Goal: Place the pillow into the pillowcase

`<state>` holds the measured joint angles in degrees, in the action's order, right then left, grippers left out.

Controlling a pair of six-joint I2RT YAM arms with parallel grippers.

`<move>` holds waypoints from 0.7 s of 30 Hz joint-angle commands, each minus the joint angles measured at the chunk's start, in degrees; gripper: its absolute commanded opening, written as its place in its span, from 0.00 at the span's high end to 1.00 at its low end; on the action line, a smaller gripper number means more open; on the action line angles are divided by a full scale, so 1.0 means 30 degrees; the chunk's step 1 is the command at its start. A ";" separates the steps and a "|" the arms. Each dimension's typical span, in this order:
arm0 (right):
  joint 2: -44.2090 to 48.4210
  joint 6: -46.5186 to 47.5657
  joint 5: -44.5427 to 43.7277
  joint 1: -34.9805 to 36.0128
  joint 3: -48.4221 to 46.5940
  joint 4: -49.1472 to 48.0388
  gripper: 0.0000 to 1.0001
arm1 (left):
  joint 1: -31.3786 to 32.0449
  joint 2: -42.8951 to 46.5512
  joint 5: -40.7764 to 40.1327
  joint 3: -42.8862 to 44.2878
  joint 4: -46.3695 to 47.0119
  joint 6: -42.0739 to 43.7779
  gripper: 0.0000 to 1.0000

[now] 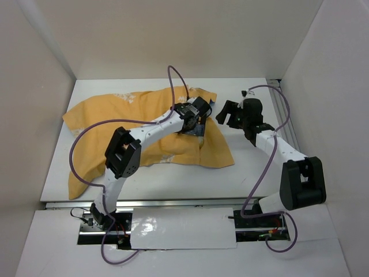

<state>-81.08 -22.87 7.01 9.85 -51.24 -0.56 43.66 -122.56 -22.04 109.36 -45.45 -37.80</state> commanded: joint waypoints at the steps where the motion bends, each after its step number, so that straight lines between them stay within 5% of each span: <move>1: -0.0860 0.0095 0.2610 -0.0089 -0.0175 -0.2123 0.13 | -0.0080 -0.1302 -0.0272 -0.0096 -0.1229 -0.0466 0.01; 5: -0.1975 0.0533 0.5775 -0.0089 -0.0175 -0.3211 0.13 | -0.0080 -0.1831 0.0111 -0.0944 -0.0847 -0.0493 0.01; 7: -0.2473 0.0710 0.6571 0.0085 -0.0175 -0.3535 0.13 | -0.0080 -0.1831 -0.0356 -0.1530 -0.0846 -0.0730 0.16; 8: -0.2998 0.0913 0.6890 0.0087 -0.0175 -0.3941 0.15 | -0.0080 -0.1831 -0.0561 -0.1793 -0.0846 -0.0933 0.34; 9: -0.3235 0.1089 0.7561 0.0087 -0.0175 -0.4322 0.16 | -0.0080 -0.1657 -0.0563 -0.2318 -0.0846 -0.1167 0.76; 10: -0.3470 0.1091 0.7741 0.0261 -0.0175 -0.4529 0.17 | -0.0341 -0.1656 -0.0737 -0.2526 -0.0846 -0.1459 0.97; 21: -0.7042 0.3552 0.6810 0.3132 -0.2489 -0.4299 0.25 | -0.0784 0.0893 -0.0387 -0.5106 0.1440 -0.1169 1.00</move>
<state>-100.03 -14.66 29.43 17.89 -55.42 -11.09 42.17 -119.31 -23.88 96.68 -35.53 -40.84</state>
